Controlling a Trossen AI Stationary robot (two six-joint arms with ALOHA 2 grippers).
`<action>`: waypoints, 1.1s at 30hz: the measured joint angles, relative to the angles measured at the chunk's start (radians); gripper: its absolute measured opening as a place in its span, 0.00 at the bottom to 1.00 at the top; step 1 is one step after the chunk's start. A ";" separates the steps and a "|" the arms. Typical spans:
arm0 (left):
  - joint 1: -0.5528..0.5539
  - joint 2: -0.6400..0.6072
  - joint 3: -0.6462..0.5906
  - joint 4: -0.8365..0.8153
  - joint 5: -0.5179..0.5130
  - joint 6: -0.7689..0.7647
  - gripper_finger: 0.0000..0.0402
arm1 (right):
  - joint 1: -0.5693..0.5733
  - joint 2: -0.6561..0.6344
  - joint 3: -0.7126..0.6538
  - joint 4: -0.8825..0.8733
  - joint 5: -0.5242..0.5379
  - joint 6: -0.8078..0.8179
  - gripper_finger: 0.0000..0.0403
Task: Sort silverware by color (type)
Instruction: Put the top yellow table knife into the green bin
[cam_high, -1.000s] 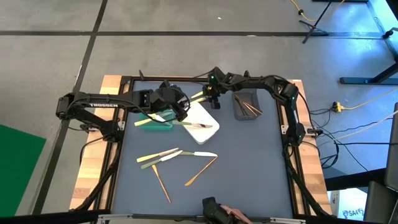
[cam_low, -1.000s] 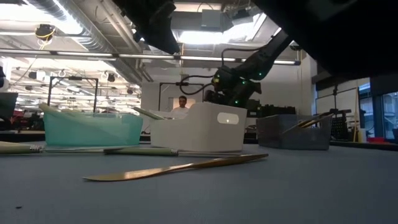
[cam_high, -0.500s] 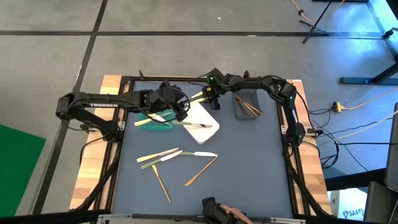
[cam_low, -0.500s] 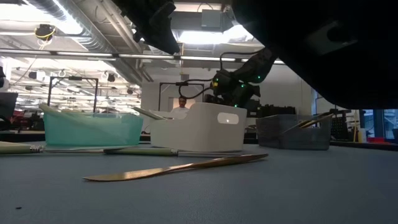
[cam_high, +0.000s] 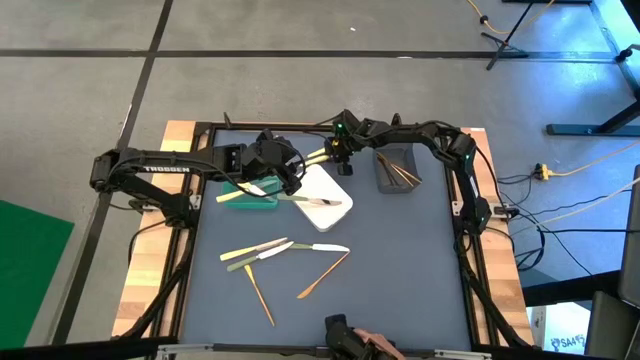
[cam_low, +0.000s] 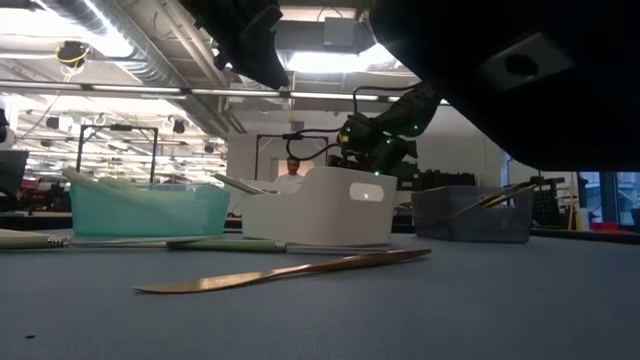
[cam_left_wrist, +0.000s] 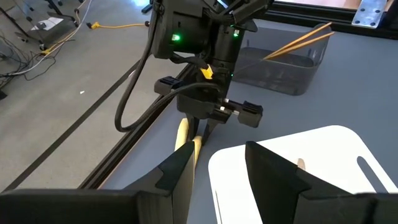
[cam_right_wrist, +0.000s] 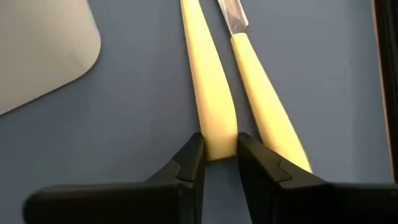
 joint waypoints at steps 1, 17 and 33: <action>0.000 0.000 0.000 0.000 0.000 0.000 0.34 | 0.000 0.000 0.000 0.000 0.001 0.000 0.18; 0.000 0.000 0.000 0.000 0.000 0.000 0.34 | 0.000 -0.011 0.003 -0.073 0.056 -0.014 0.14; 0.000 0.000 0.000 0.000 0.000 0.000 0.34 | -0.001 -0.063 0.002 -0.335 0.224 -0.051 0.12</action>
